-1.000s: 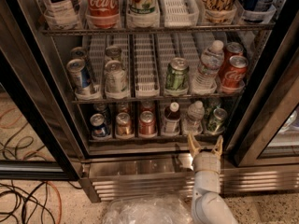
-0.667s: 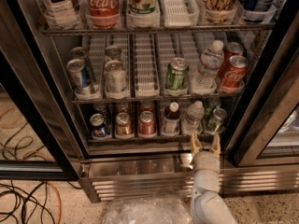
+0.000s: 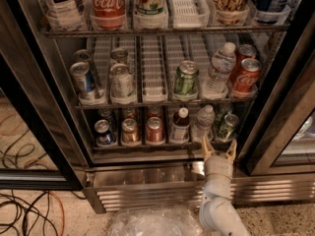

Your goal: Pick green can from bottom shelf of fridge

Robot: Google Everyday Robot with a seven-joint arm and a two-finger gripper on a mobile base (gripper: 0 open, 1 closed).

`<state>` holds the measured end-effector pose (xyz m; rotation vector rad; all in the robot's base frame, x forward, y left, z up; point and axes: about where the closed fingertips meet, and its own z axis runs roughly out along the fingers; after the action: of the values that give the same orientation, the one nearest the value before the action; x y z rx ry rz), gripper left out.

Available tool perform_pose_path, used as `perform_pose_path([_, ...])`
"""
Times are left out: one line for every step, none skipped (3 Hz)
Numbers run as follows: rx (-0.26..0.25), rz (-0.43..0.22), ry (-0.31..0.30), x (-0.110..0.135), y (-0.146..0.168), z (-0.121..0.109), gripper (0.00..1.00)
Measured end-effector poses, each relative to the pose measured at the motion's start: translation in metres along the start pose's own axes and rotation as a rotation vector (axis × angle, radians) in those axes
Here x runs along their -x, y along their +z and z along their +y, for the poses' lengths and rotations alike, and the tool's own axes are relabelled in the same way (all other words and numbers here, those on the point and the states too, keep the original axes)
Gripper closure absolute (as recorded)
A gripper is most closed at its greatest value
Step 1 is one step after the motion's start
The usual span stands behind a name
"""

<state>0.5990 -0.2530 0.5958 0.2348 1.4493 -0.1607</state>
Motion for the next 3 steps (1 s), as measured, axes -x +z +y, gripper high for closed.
perform_pose_path([-0.030,-0.004,0.006,0.000,0.006,-0.005,0.34])
perform_pose_path([-0.085,-0.012,0.010,-0.001,0.018,-0.018,0.32])
perform_pose_path([-0.083,-0.019,0.008,-0.001,0.025,-0.014,0.32])
